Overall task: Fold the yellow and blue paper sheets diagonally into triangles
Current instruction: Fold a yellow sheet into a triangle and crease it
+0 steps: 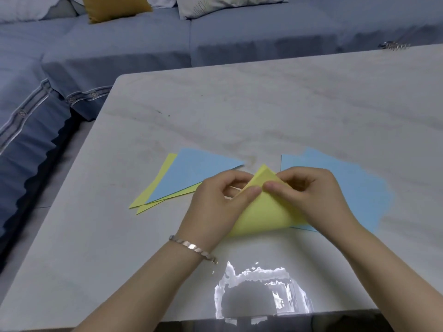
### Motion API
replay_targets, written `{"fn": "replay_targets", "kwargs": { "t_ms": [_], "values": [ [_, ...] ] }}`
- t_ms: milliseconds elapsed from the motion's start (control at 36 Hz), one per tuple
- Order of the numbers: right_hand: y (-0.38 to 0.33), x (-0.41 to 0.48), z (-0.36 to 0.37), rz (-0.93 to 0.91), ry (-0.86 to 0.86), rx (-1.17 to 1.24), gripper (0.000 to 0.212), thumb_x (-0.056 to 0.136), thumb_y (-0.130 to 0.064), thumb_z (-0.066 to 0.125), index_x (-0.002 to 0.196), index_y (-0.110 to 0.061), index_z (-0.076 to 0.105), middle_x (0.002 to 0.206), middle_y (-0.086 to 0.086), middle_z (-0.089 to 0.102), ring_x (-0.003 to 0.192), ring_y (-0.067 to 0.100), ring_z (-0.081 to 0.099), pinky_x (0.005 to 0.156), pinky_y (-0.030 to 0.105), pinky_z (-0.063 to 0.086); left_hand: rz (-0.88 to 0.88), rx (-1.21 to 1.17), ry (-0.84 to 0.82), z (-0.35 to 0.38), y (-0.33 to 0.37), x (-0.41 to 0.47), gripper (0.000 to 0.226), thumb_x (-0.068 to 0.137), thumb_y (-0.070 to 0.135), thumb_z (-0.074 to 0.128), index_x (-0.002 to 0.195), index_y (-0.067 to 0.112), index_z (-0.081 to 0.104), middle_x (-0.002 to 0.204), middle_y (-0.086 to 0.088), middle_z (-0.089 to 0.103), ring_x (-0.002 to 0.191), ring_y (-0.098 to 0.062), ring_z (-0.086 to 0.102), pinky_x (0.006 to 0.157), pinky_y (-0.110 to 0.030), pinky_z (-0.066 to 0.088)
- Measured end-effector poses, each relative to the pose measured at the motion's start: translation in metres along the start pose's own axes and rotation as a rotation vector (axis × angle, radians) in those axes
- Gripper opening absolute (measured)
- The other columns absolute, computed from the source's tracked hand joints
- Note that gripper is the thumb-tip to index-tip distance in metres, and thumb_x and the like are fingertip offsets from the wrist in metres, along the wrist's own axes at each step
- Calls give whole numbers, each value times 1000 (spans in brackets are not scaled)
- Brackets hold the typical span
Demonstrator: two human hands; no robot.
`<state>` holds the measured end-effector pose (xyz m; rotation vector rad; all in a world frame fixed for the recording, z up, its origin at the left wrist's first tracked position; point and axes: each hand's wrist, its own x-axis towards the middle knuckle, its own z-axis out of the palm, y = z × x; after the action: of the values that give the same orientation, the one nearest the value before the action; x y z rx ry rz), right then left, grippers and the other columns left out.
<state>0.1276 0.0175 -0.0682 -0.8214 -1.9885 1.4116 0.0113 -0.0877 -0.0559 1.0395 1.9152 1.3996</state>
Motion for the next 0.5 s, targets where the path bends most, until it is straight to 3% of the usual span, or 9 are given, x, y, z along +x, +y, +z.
{"fn": "replay_targets", "kwargs": {
  "t_ms": [167,500],
  "values": [
    [2,-4,3,31,83,72,25,69,-10,76,83,-27,63,47,-13,60,47,2,49,49,6,38,-28,-2,130,7,-1,-2,35,72,6,72,72,39,62,62,14,57,54,6,51,58,-1,39],
    [5,-7,3,3,49,75,27,75,-8,70,81,-34,68,65,-35,64,71,-12,61,65,1,42,-45,-1,146,8,-3,-4,20,74,5,71,85,22,73,67,9,61,60,4,50,61,-1,38]
  ]
}}
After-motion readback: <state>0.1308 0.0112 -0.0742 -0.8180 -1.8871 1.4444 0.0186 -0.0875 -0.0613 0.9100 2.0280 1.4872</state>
